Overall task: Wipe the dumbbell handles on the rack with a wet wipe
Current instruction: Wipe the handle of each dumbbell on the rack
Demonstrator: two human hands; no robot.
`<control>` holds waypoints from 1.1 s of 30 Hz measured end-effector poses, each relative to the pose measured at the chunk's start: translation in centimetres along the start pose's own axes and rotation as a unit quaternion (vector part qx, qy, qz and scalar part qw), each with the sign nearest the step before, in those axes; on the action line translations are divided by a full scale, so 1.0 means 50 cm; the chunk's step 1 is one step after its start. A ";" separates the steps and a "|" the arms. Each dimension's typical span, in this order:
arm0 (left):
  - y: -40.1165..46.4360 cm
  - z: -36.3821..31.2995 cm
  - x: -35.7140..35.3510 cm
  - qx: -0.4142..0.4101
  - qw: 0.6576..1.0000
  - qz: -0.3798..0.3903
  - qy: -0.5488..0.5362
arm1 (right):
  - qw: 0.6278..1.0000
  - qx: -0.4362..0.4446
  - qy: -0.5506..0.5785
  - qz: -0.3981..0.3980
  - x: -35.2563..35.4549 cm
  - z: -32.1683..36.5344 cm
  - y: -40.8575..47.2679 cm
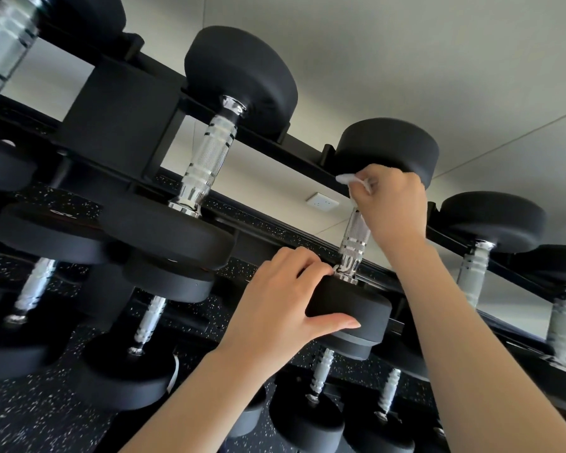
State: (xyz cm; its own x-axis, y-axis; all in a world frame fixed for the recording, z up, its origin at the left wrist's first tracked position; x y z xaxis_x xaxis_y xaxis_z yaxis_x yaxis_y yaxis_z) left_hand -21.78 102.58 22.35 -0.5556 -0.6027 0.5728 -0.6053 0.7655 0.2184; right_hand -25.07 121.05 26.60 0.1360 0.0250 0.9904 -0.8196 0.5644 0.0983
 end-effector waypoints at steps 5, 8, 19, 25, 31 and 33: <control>0.001 0.001 0.000 0.000 1.000 0.007 -0.001 | 0.991 -0.008 0.086 0.105 -0.011 -0.015 -0.023; 0.003 0.001 -0.001 -0.002 1.000 0.013 0.005 | 0.986 0.011 0.090 0.137 -0.021 -0.007 -0.064; 0.012 -0.012 0.001 -0.008 0.999 0.039 0.030 | 0.958 -0.053 0.250 0.131 -0.019 -0.048 -0.166; 0.029 -0.075 -0.026 -0.056 0.994 0.055 0.076 | 0.937 -0.117 0.328 0.035 0.024 -0.103 -0.195; 0.048 -0.207 -0.115 -0.147 0.979 0.068 0.124 | 0.917 -0.195 0.346 -0.037 0.089 -0.270 -0.265; 0.047 -0.251 -0.171 -0.160 0.975 0.081 0.135 | 0.913 -0.211 0.346 -0.047 0.109 -0.339 -0.287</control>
State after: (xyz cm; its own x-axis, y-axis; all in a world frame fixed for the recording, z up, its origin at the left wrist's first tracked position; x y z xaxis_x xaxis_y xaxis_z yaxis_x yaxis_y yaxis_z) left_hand -11.29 112.35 27.91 -0.4328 -0.4209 0.7972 -0.2891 0.9024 0.3195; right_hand -3.12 127.05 28.93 0.6331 0.3931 0.6669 -0.5190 0.8547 -0.0112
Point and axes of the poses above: each hand's wrist, its own y-axis towards the middle knuckle, its own x-axis out of the back of the hand, z = x × y, the point moved 7 cm from there along y, towards the middle knuckle, and after that the axes turned 3 degrees about z, right-handed, at the moved point
